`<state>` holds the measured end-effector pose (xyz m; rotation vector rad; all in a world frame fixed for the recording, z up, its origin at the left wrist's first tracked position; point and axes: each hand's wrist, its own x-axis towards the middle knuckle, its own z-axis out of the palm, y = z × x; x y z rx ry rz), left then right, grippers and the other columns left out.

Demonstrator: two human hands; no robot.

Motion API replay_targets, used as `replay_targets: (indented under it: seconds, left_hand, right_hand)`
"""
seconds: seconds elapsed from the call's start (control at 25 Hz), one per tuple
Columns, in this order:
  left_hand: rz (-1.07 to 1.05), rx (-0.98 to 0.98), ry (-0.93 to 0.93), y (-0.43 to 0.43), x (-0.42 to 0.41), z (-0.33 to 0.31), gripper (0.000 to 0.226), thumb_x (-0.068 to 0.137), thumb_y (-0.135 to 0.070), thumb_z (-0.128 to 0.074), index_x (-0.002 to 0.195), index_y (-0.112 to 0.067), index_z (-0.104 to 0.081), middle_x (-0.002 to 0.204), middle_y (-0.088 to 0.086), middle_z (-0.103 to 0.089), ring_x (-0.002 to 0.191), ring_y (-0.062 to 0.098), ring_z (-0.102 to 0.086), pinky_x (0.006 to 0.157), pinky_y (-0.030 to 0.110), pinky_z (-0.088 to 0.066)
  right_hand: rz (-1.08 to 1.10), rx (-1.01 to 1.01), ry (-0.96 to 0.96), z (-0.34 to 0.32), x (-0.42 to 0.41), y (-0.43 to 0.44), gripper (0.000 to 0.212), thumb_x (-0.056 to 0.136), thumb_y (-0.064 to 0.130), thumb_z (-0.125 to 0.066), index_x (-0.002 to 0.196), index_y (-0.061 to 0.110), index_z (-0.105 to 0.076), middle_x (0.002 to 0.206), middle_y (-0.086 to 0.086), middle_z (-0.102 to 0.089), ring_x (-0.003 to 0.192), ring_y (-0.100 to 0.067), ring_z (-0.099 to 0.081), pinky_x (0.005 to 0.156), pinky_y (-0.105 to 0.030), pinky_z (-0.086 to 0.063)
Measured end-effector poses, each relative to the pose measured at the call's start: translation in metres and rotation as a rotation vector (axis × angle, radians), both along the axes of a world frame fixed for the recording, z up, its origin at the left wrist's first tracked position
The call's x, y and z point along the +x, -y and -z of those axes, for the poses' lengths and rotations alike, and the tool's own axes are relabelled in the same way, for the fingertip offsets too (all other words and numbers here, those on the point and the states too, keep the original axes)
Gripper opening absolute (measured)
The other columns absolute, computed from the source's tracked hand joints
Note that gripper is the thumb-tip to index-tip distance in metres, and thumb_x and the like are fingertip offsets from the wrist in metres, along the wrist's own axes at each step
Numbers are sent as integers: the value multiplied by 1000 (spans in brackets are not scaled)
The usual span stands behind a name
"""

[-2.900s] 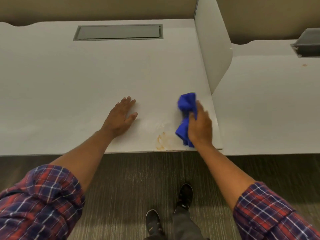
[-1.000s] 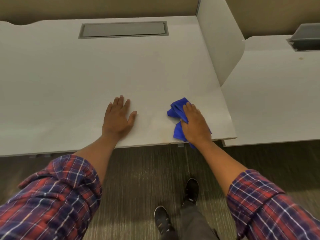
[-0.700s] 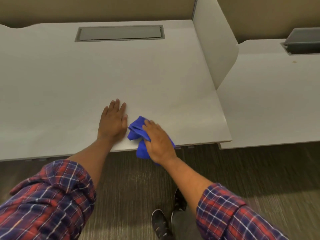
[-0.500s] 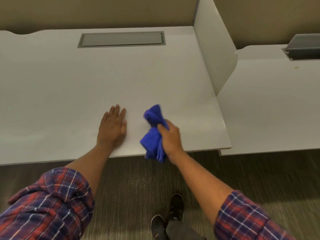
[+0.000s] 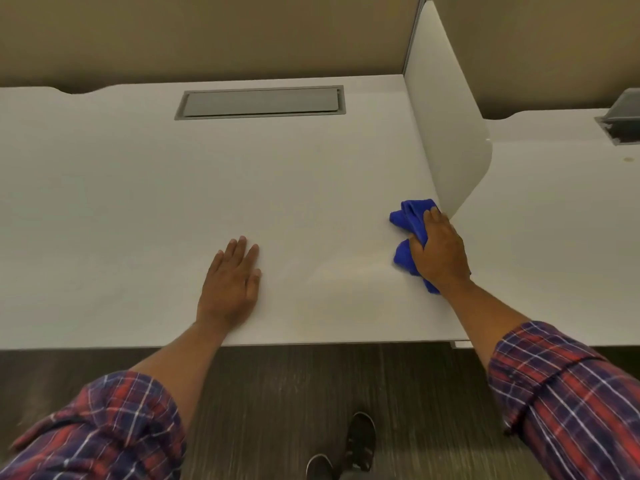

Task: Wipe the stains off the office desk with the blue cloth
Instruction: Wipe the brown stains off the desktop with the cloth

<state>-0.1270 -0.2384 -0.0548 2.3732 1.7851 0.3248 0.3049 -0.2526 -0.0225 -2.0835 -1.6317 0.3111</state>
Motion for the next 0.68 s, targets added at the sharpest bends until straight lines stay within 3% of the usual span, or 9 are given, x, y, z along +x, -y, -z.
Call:
replay_targets:
  seconds: [0.08, 0.28, 0.48, 0.68]
  left_hand:
    - [-1, -3, -2, 0, 1, -1, 64, 105, -44, -26, 161, -16, -41, 171, 9, -29, 160, 26, -23, 131, 45, -15]
    - [-7, 3, -16, 1, 3, -3, 64, 105, -44, -26, 160, -16, -41, 171, 9, -30, 160, 27, -24, 130, 46, -17]
    - [-1, 7, -18, 2, 2, -5, 64, 105, -44, -27, 160, -16, -41, 171, 8, -29, 160, 26, -23, 130, 46, -17]
    - [7, 7, -13, 1, 1, -3, 63, 105, -44, -30, 161, -16, -41, 171, 8, -29, 160, 26, -23, 131, 44, -15]
  right_hand:
    - [0, -13, 138, 5, -2, -13, 48, 93, 23, -60, 134, 2, -46, 140, -18, -52, 123, -39, -52, 98, -48, -48]
    - [-38, -121, 230, 3, -14, -49, 55, 95, 25, -57, 141, 0, -41, 151, -19, -42, 135, -37, -44, 107, -48, -44]
    - [-166, -157, 198, -2, -47, -60, 66, 98, 24, -55, 154, 1, -31, 163, -18, -31, 151, -36, -29, 122, -44, -28]
    - [-335, -133, 120, -5, -92, -46, 66, 100, 26, -55, 157, 3, -30, 165, -15, -29, 154, -33, -24, 126, -42, -21]
